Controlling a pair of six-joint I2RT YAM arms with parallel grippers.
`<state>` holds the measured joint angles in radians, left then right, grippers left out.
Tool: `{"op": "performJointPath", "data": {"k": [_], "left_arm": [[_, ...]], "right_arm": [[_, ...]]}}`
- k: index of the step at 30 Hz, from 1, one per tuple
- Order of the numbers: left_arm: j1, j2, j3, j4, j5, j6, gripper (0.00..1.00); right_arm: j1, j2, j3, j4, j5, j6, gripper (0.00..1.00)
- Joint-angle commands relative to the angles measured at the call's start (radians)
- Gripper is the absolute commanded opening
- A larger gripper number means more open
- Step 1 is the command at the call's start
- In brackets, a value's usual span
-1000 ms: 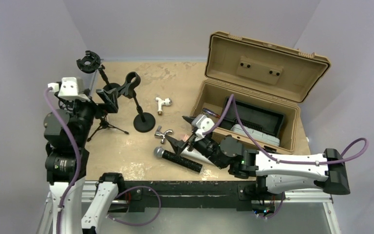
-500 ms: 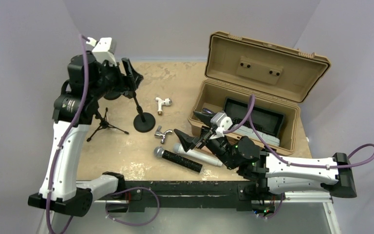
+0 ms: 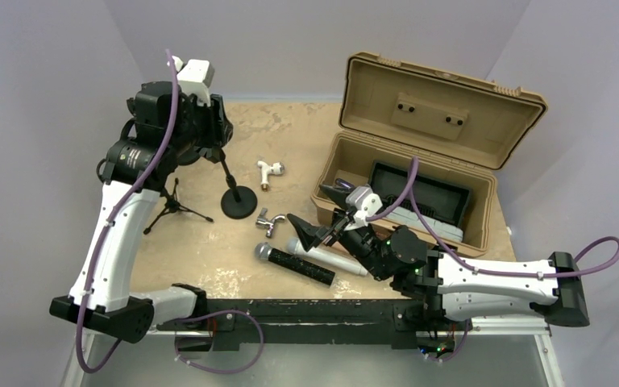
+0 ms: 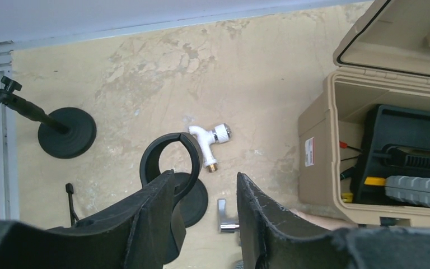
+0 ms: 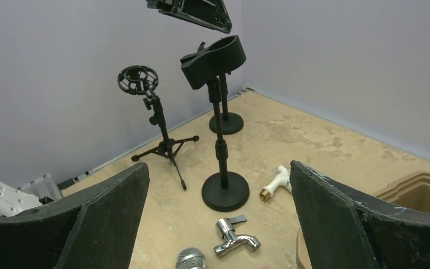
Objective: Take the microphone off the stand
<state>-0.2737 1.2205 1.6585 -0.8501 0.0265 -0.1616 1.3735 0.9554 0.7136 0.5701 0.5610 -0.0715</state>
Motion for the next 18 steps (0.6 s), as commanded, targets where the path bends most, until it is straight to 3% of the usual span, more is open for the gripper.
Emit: {"op": "performJointPath", "data": {"k": [1, 9, 18], "left_arm": [[-0.009, 0.037, 0.041, 0.016, -0.047, 0.066, 0.41], [-0.018, 0.082, 0.021, 0.014, -0.066, 0.077, 0.32], [-0.046, 0.071, -0.108, 0.045, -0.071, 0.054, 0.19]], "right_arm": [[-0.003, 0.01, 0.004, 0.039, 0.03, -0.004, 0.94], [-0.004, 0.014, 0.004, 0.037, 0.03, -0.003, 0.94], [-0.003, 0.019, 0.003, 0.037, 0.025, -0.002, 0.94]]}}
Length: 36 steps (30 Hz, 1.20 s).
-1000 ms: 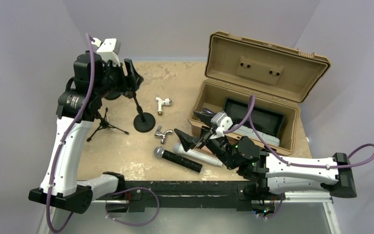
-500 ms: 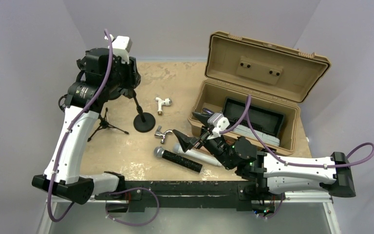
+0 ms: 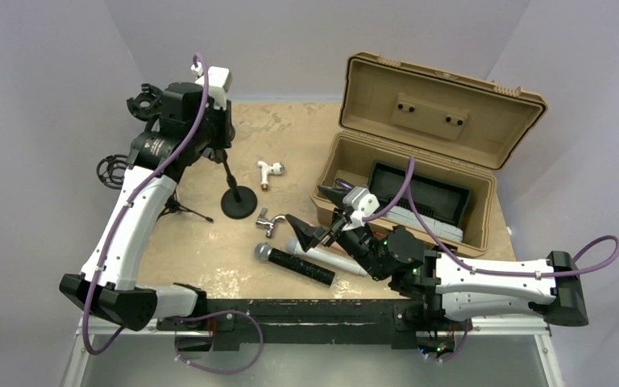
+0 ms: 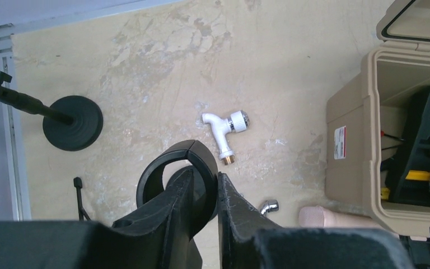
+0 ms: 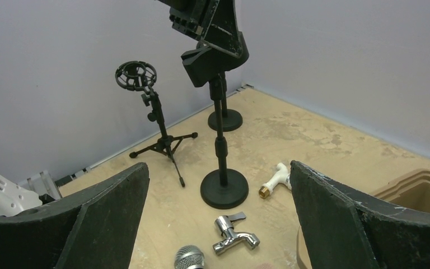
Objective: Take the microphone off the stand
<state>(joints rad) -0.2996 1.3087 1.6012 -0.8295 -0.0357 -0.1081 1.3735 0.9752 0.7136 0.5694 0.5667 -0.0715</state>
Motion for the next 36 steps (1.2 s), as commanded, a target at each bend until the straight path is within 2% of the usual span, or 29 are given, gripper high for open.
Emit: {"op": "performJointPath", "data": {"k": [1, 8, 21, 29, 32, 36], "left_arm": [[-0.024, -0.017, -0.066, 0.028, -0.008, -0.002, 0.17], [-0.034, -0.022, -0.187, 0.066, -0.006, -0.025, 0.0], [-0.034, -0.016, -0.484, 0.249, -0.003, -0.143, 0.0], [-0.035, -0.009, -0.489, 0.259, -0.027, -0.169, 0.0], [-0.034, -0.026, -0.482, 0.251, -0.033, -0.173, 0.04], [-0.035, -0.05, -0.468, 0.235, -0.035, -0.179, 0.19]], "right_arm": [[-0.004, -0.001, 0.003, 0.038, 0.019, -0.002, 0.94], [-0.002, 0.008, 0.006, 0.035, 0.015, -0.001, 0.94], [-0.003, 0.006, 0.01, 0.019, 0.013, 0.003, 0.93], [-0.003, 0.003, 0.01, 0.015, 0.009, 0.004, 0.93], [-0.002, 0.009, 0.013, 0.015, 0.007, 0.004, 0.93], [-0.003, 0.013, 0.015, 0.014, 0.01, 0.003, 0.93]]}}
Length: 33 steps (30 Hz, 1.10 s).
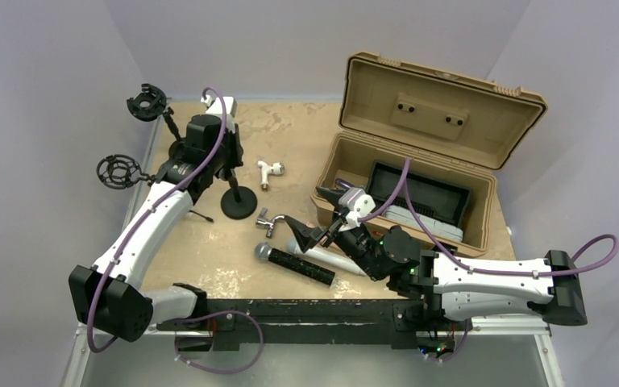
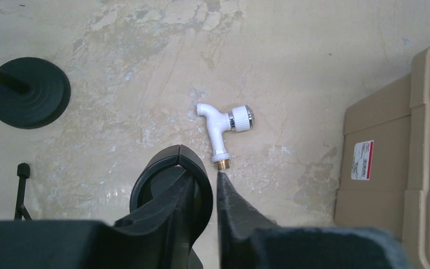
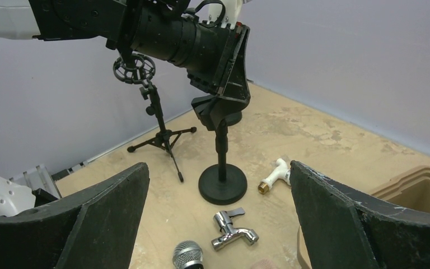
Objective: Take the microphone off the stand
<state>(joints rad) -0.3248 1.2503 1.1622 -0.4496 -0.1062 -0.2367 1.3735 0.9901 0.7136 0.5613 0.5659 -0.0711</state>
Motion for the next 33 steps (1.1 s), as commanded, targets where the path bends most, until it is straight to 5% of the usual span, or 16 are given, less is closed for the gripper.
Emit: {"op": "performJointPath", "data": {"k": [1, 5, 10, 19, 33], "left_arm": [[-0.01, 0.0, -0.021, -0.151, 0.036, -0.051, 0.25], [-0.01, -0.044, 0.043, -0.179, 0.081, -0.035, 0.47], [-0.009, -0.117, 0.144, -0.21, 0.152, -0.033, 0.63], [-0.01, -0.327, 0.168, -0.131, 0.238, -0.009, 0.72], [-0.01, -0.758, -0.1, 0.15, 0.158, 0.096, 0.79]], "right_arm": [[-0.004, -0.001, 0.015, 0.021, 0.011, 0.001, 0.94], [-0.003, 0.005, 0.018, 0.013, 0.015, 0.0, 0.93], [-0.003, 0.019, 0.027, 0.004, 0.029, -0.004, 0.94], [-0.003, -0.04, 0.074, -0.113, 0.18, 0.089, 0.98], [-0.003, -0.316, 0.247, -0.43, 0.642, 0.258, 0.99]]}}
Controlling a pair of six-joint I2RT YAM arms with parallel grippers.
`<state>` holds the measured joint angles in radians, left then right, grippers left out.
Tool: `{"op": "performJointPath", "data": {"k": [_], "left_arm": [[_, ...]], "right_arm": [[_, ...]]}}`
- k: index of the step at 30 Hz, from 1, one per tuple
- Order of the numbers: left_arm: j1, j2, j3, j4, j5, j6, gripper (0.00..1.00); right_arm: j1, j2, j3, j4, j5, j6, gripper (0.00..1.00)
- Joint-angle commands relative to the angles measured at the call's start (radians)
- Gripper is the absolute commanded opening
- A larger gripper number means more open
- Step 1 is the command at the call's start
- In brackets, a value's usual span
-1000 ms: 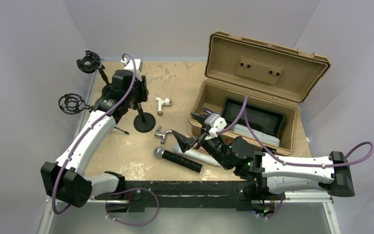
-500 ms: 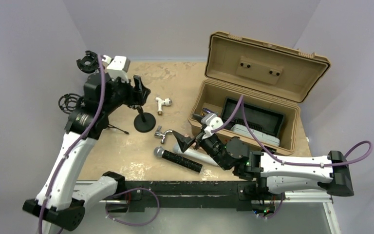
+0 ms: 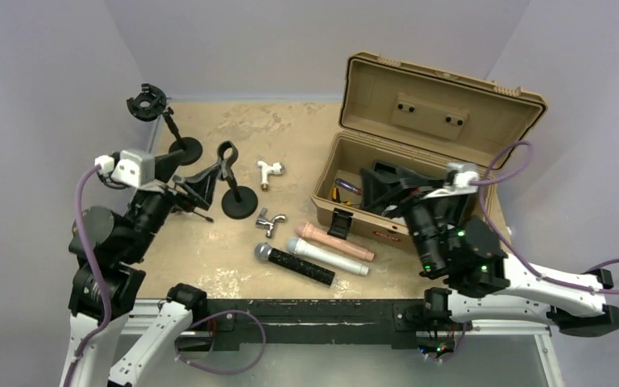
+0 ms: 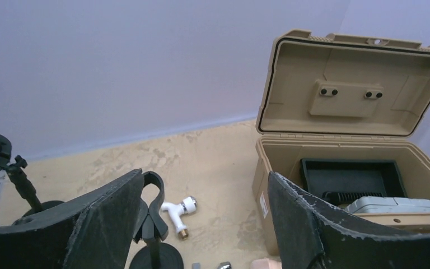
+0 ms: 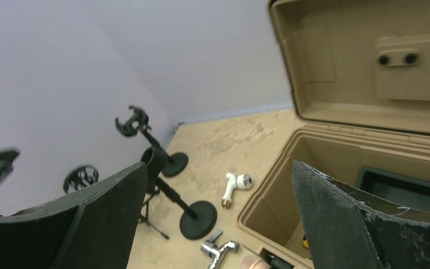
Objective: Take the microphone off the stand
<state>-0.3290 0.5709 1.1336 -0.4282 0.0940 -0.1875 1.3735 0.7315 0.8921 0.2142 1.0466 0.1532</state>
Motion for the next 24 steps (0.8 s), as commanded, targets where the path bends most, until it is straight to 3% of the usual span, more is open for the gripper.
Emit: {"op": "performJointPath", "data": {"k": [1, 9, 21, 24], "left_arm": [[-0.005, -0.107, -0.096, 0.149, -0.044, 0.048, 0.8], [0.007, -0.234, -0.191, 0.216, -0.069, 0.065, 0.82], [0.1, -0.224, -0.215, 0.231, -0.004, 0.032, 0.83], [0.105, -0.224, -0.217, 0.229, -0.005, 0.035, 0.83]], "right_arm": [[-0.003, -0.073, 0.079, -0.089, 0.165, 0.017, 0.99], [-0.003, -0.117, 0.234, -0.289, 0.176, 0.065, 0.99], [-0.004, -0.157, 0.258, -0.205, 0.198, -0.012, 0.99], [-0.003, -0.15, 0.263, -0.152, 0.274, -0.069, 0.99]]}}
